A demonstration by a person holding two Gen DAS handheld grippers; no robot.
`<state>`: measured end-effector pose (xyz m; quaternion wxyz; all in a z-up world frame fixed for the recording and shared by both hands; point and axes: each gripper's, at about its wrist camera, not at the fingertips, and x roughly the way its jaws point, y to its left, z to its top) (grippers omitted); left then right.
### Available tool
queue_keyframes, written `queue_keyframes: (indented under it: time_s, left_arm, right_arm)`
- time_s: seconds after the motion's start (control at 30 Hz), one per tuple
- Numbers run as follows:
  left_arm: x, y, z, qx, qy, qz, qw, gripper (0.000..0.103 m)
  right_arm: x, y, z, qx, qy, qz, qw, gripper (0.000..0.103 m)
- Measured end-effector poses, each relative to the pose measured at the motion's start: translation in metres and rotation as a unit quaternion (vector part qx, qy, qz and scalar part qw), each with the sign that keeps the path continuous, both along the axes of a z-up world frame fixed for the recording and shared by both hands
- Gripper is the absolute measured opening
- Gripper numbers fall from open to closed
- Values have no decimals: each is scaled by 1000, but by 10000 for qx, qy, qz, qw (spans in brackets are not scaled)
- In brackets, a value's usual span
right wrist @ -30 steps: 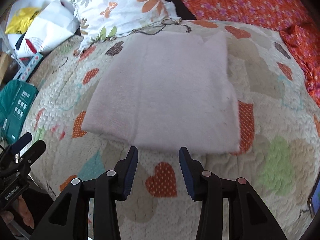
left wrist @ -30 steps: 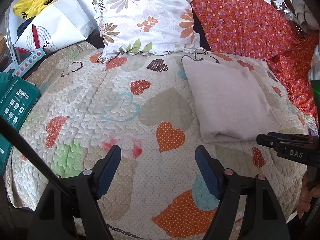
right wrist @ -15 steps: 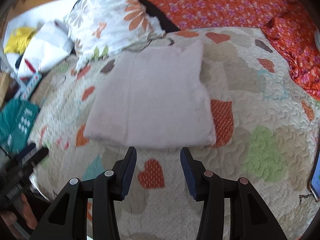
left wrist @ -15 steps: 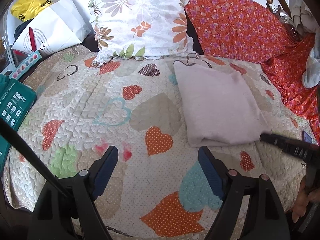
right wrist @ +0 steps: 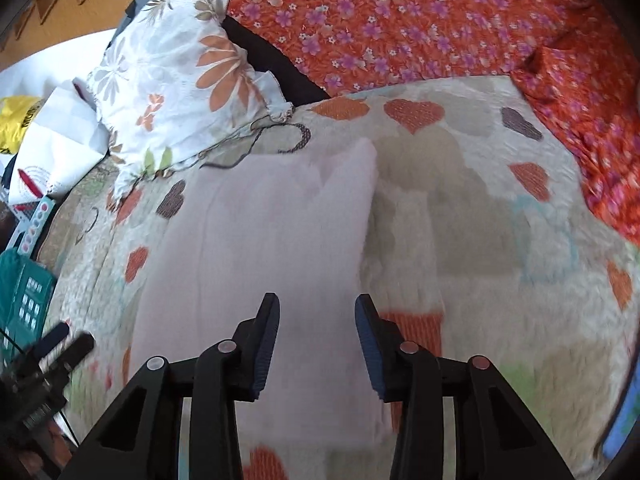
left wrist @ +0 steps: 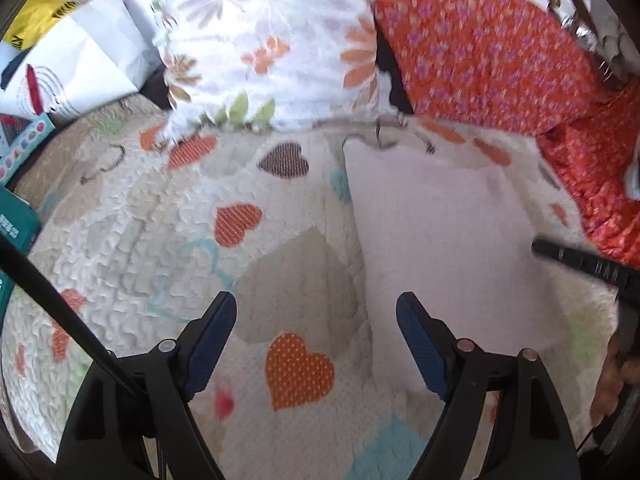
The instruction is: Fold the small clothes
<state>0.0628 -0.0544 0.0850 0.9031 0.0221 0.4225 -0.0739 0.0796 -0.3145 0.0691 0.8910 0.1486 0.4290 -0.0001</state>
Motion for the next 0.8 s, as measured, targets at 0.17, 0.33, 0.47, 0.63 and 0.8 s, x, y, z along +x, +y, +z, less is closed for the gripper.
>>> queue_keyframes:
  time_s: [0.17, 0.33, 0.47, 0.63, 0.8]
  left_arm:
    - [22, -9, -37, -148, 742, -14, 9971, 81]
    - [27, -10, -43, -118, 794, 49, 9968, 87]
    - [25, -11, -37, -110, 652, 103, 9978, 87]
    - [1, -10, -4, 165, -302, 253, 9991, 87]
    - [-54, 3, 47, 425, -2063, 660, 9753, 102]
  right_arm:
    - [45, -13, -32, 21, 280, 6, 9996, 43]
    - [56, -26, -31, 179, 239, 0, 9996, 55]
    - [47, -26, -15, -46, 22, -124, 9999, 55]
    - [28, -24, 1, -113, -215, -320, 9992, 55]
    - [-8, -13, 14, 23, -366, -414, 9985, 55]
